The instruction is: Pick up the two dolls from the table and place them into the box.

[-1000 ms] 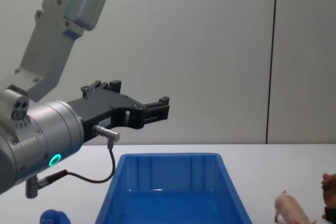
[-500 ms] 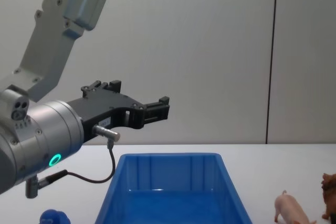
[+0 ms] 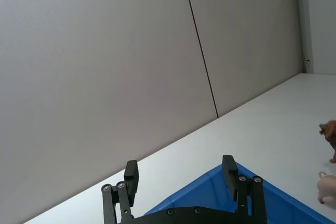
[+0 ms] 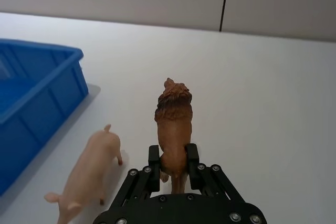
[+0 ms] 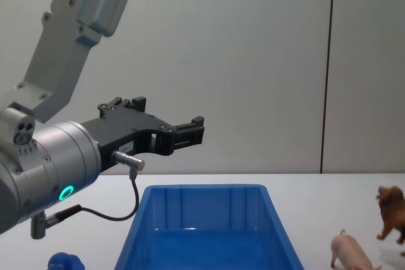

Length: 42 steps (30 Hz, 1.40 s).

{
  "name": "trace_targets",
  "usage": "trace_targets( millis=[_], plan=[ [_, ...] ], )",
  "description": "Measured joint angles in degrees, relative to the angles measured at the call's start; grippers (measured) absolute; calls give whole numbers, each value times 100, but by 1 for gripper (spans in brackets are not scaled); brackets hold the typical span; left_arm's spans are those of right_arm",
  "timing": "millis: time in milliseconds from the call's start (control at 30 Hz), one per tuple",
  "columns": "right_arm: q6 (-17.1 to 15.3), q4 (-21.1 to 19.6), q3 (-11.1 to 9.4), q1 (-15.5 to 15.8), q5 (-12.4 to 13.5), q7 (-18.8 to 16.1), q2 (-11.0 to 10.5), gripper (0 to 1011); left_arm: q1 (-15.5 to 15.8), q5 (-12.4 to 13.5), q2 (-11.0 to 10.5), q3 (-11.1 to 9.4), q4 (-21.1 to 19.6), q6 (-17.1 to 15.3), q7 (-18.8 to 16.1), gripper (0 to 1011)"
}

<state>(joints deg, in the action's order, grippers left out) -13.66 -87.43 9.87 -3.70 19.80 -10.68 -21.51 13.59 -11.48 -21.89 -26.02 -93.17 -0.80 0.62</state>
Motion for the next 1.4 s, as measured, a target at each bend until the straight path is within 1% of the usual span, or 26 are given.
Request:
trace_targets(
  millis=[267,400,433,700,933,1100,1267,1300,1367,1400],
  plan=[
    [202,-161,7,-116,-157,-85,23,286,0,0,0,0,0,0,0,1001],
    [327,-298,47,-273,-297,-271,77,286,0,0,0,0,0,0,0,1001],
    [327,-298,47,-273,-297,-271,77,286,0,0,0,0,0,0,0,1001],
    [343,-413,163,-597,-460,-703,231,286,0,0,0,0,0,0,0,1001],
    [163,-364,310,-923,-544,-1125,437,286,0,0,0,0,0,0,0,1001],
    [-80,-226,442,-1160,-589,-1459,618,286,0,0,0,0,0,0,0,1001],
    [-315,-44,579,-1360,-620,-1707,790,288,0,0,0,0,0,0,0,1001],
    [-383,33,630,-1429,-630,-1775,854,319,0,0,0,0,0,0,0,1001],
    [-451,100,668,-1482,-643,-1845,905,362,0,0,0,0,0,0,0,1001],
    [-477,147,695,-1516,-650,-1875,938,406,0,0,0,0,0,0,0,1001]
  ],
)
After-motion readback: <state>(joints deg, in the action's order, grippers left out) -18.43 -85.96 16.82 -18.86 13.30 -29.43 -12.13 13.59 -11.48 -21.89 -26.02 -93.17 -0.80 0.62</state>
